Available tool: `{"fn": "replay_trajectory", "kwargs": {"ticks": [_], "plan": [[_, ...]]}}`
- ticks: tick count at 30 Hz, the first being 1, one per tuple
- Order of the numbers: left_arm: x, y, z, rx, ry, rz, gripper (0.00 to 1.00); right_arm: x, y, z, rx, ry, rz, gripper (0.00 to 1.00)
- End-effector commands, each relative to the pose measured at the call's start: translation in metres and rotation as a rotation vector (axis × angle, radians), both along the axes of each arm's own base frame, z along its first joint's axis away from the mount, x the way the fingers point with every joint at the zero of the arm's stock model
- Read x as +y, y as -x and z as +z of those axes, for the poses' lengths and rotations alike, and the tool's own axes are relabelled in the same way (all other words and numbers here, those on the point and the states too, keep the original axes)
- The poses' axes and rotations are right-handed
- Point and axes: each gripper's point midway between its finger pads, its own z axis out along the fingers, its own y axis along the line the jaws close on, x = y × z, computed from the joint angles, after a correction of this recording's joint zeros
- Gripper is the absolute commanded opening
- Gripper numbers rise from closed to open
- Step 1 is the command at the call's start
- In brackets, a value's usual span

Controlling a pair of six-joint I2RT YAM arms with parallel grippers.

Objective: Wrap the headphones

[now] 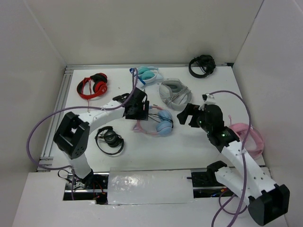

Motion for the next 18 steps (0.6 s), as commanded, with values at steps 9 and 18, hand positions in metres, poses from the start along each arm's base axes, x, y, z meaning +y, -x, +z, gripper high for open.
{"fn": "replay_trajectory", "kwargs": {"ticks": [9, 18], "plan": [[0.016, 0.084, 0.145, -0.269, 0.249, 0.004, 0.99, -0.066, 0.015, 0.057, -0.195, -0.101, -0.392, 1.00], [0.074, 0.131, 0.162, -0.350, 0.359, 0.146, 0.99, -0.109, 0.043, 0.082, -0.321, -0.201, -0.600, 1.00]]}}
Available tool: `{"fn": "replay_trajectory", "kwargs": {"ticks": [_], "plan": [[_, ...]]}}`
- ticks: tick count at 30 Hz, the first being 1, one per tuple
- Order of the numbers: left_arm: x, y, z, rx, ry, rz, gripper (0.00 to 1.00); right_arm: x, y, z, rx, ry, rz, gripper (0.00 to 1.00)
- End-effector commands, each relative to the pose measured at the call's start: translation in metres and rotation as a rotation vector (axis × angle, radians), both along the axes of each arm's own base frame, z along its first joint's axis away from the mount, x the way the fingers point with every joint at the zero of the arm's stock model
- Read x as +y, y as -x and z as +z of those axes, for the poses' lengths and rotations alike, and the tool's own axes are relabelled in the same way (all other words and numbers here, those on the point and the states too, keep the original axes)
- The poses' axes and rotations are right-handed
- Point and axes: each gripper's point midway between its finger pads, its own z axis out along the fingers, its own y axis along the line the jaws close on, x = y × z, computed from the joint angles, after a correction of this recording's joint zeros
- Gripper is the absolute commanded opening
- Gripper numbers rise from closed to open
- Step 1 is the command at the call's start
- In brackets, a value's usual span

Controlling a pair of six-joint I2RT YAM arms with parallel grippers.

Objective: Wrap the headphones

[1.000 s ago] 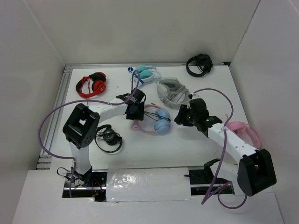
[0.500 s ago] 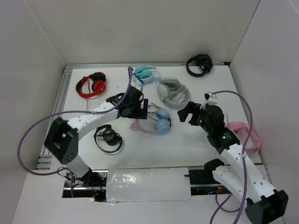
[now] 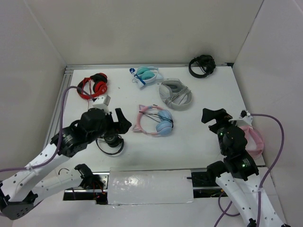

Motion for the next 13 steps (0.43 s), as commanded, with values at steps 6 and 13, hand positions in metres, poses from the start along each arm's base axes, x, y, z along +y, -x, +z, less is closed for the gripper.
{"fn": "replay_trajectory", "kwargs": {"ticks": [6, 13], "plan": [[0.021, 0.020, -0.003, -0.014, 0.041, 0.029, 0.99, -0.023, 0.017, 0.000, -0.008, -0.038, -0.110, 1.00], [0.025, 0.022, 0.000, -0.035, 0.053, 0.033, 0.99, -0.018, 0.019, 0.013, -0.078, 0.018, -0.048, 1.00]]}}
